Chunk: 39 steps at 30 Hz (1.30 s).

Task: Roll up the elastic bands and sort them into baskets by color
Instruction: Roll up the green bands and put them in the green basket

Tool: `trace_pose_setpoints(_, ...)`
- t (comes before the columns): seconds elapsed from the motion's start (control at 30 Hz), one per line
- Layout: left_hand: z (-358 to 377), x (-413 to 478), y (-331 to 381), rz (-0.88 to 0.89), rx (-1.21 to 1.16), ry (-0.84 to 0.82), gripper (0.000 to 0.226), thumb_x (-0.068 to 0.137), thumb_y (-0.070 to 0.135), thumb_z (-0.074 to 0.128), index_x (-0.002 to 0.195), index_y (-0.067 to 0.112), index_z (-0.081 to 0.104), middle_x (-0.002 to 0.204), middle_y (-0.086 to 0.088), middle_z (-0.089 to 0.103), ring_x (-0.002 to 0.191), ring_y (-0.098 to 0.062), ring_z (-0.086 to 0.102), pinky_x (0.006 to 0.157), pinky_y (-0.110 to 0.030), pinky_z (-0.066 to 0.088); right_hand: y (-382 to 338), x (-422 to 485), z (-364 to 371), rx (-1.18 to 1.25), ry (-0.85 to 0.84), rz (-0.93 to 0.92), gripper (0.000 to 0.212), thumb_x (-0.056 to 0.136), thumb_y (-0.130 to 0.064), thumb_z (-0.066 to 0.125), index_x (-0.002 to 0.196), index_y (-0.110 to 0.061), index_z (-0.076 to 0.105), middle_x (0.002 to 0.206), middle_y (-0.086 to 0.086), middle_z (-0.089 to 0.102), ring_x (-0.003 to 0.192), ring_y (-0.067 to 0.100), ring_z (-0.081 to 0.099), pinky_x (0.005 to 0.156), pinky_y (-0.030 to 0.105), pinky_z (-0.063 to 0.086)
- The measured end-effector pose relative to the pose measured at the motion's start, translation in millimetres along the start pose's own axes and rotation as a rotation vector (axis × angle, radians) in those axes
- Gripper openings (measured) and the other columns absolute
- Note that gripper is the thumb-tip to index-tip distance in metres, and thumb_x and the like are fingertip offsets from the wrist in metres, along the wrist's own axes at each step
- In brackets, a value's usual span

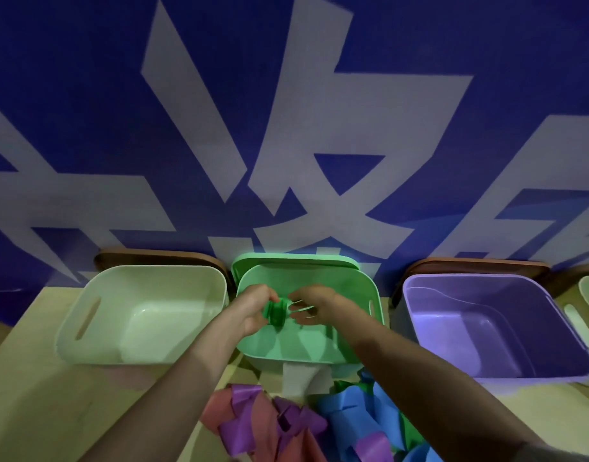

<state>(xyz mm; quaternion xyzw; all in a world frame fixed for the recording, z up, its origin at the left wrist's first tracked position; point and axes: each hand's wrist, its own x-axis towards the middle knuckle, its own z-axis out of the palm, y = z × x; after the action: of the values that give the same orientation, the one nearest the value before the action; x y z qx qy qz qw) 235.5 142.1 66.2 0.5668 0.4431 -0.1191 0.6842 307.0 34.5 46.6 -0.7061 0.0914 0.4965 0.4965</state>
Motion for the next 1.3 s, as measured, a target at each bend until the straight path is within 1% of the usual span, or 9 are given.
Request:
trace_pose_setpoints(0.17,1.3,-56.7,10.9,0.154,-0.038,-0.067,0.037,0.094,0.004,0.050,0.130,0.000,0.046,0.142,-0.017,0.041,0.131,-0.030,0.040,0.101,-0.042,0.038,-7.2,-68.0,-26.9,-0.010,0.054,-0.293,0.006,0.095,-0.019,0.054,0.093,-0.015,0.057,0.090,-0.001,0.063,0.075,0.011,0.059,0.067,0.024,0.045)
trace_pose_setpoints(0.3,-3.3,-119.2,3.6,0.411,-0.003,-0.166,0.023,0.093,0.009,0.054,0.116,0.009,0.059,0.114,-0.009,0.064,0.103,-0.022,0.061,0.091,-0.035,0.046,0.6,-142.5,-41.3,-0.014,0.147,-0.645,0.009,0.095,-0.018,0.056,0.100,-0.011,0.059,0.093,0.003,0.064,0.074,0.011,0.060,0.069,0.023,0.046)
trace_pose_setpoints(0.47,-3.9,-181.9,-41.6,0.749,0.100,-0.147,0.013,0.089,0.006,0.059,0.094,0.016,0.065,0.098,-0.005,0.068,0.087,-0.013,0.064,0.082,-0.024,0.047,49.7,-208.5,-50.6,-0.080,0.222,-0.996,0.007,0.089,-0.011,0.063,0.092,-0.017,0.064,0.085,-0.003,0.067,0.078,0.008,0.062,0.072,0.015,0.048)
trace_pose_setpoints(0.63,-3.5,-189.4,-116.8,0.763,0.120,-0.187,0.016,0.086,0.001,0.063,0.091,0.016,0.066,0.087,0.009,0.072,0.081,-0.004,0.065,0.077,-0.016,0.049,130.4,-208.0,-46.8,-0.048,0.278,-0.956,0.013,0.088,-0.009,0.064,0.090,-0.022,0.065,0.084,-0.003,0.067,0.080,0.008,0.060,0.076,0.017,0.048)
trace_pose_setpoints(0.8,5.5,-156.0,-184.4,0.651,0.127,-0.101,0.023,0.085,-0.007,0.061,0.087,0.016,0.064,0.075,0.006,0.069,0.071,0.000,0.063,0.067,-0.011,0.047,198.7,-175.9,-37.5,-0.087,0.309,-0.848,0.009,0.087,-0.012,0.066,0.095,-0.017,0.066,0.090,-0.002,0.068,0.077,0.002,0.060,0.073,0.012,0.046)
trace_pose_setpoints(0.9,-2.0,-134.1,-217.0,0.674,0.250,-0.007,0.028,0.084,-0.005,0.062,0.088,0.022,0.065,0.088,0.005,0.070,0.085,-0.011,0.065,0.073,-0.015,0.047,222.3,-158.7,-25.9,-0.120,0.288,-0.832,0.011,0.088,-0.012,0.065,0.094,-0.021,0.064,0.085,-0.011,0.065,0.074,0.000,0.058,0.072,0.014,0.046)
trace_pose_setpoints(1.0,-13.6,-115.4,-240.4,0.788,0.500,0.197,0.036,0.080,-0.012,0.056,0.090,0.021,0.067,0.098,0.006,0.065,0.087,-0.012,0.063,0.073,-0.008,0.043,236.0,-141.0,-6.0,-0.185,0.198,-0.846,0.014,0.089,-0.009,0.064,0.097,-0.021,0.063,0.083,-0.010,0.064,0.074,-0.003,0.059,0.071,0.012,0.046)
trace_pose_setpoints(1.17,-31.8,-96.1,-269.2,0.868,0.526,0.489,0.042,0.071,-0.020,0.053,0.086,0.018,0.063,0.093,0.000,0.054,0.088,-0.024,0.055,0.075,-0.022,0.038,249.5,-111.6,17.3,-0.449,0.193,-0.973,0.021,0.087,-0.019,0.068,0.108,-0.016,0.064,0.104,0.002,0.065,0.093,0.006,0.061,0.086,0.015,0.046)
trace_pose_setpoints(1.3,-41.2,-86.6,-281.8,0.799,0.591,0.569,0.024,0.072,-0.002,0.069,0.090,0.010,0.059,0.091,-0.009,0.052,0.091,-0.037,0.053,0.083,-0.040,0.040,258.2,-101.1,17.1,-0.719,0.251,-1.050,0.040,0.083,-0.043,0.061,0.113,-0.016,0.064,0.107,-0.003,0.062,0.101,0.014,0.058,0.090,0.030,0.047)
